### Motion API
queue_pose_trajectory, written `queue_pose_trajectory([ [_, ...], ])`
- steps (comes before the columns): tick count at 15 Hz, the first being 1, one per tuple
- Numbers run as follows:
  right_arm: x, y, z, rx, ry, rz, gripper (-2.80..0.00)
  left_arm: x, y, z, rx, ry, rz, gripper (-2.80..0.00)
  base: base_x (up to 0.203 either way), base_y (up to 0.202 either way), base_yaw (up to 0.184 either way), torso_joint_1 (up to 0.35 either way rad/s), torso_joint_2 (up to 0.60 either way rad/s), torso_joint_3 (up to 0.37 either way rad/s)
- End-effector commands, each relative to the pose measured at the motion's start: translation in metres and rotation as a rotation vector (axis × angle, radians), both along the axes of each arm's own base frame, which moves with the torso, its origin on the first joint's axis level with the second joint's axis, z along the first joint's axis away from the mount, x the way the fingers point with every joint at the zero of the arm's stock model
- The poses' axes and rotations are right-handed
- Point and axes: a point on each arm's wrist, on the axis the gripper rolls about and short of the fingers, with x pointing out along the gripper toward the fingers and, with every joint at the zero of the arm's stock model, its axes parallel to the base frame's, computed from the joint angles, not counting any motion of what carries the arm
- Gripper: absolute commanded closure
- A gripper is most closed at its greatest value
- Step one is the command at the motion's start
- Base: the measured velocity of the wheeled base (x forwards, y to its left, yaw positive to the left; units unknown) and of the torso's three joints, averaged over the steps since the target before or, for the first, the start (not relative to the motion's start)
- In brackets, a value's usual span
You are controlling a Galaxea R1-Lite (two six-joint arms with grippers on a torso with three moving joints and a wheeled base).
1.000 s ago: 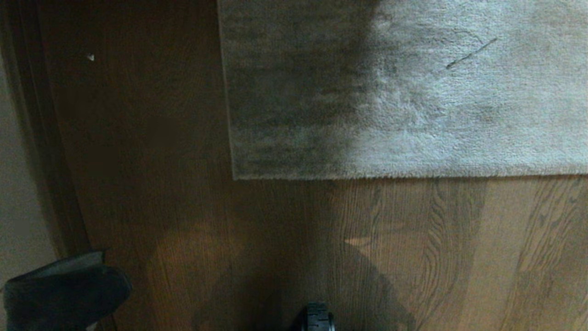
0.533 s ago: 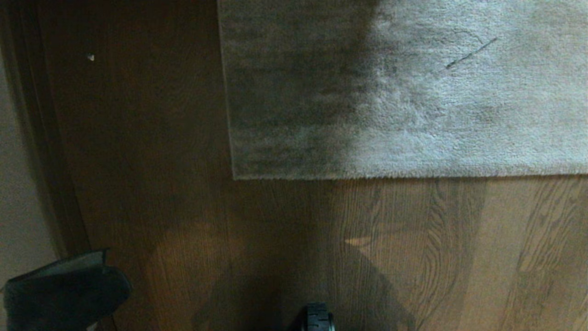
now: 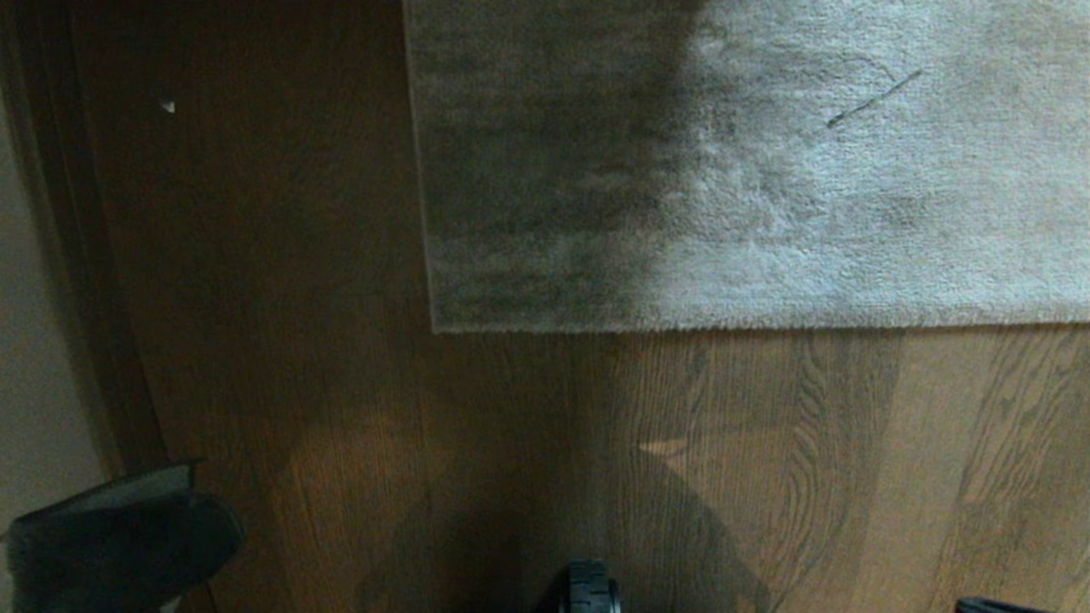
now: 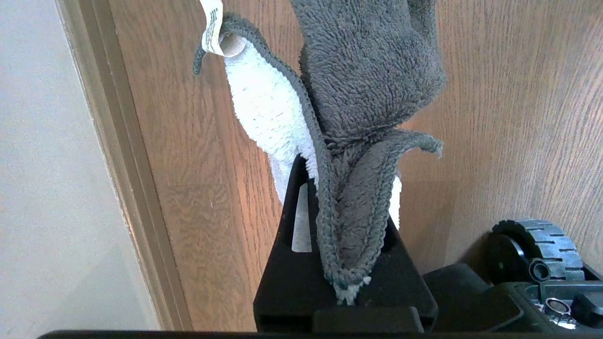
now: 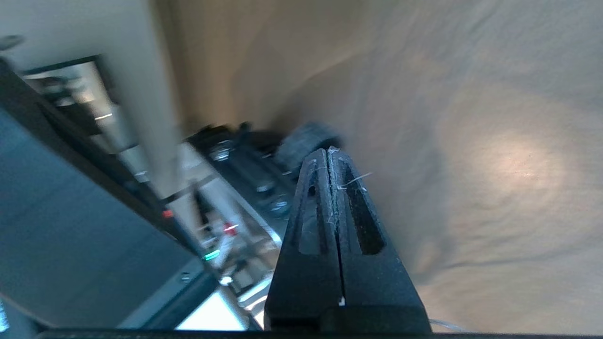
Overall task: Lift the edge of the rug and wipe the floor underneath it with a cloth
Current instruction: Lift up the carpet
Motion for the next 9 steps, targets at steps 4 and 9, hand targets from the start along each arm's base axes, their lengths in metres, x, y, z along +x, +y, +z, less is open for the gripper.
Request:
queue_pose_trajectory([
  [4, 0.091, 0.002, -0.048, 0.041, 0.364, 0.063, 0.00, 0.000, 0.000, 0.000, 0.000, -0.001, 0.000, 0.00, 0.000, 0.000, 0.000, 0.000, 0.00, 0.000],
  [9, 0.143, 0.013, -0.085, 0.071, 0.404, 0.042, 0.00, 0.000, 0.000, 0.000, 0.000, -0.001, 0.000, 0.00, 0.000, 0.000, 0.000, 0.000, 0.00, 0.000],
])
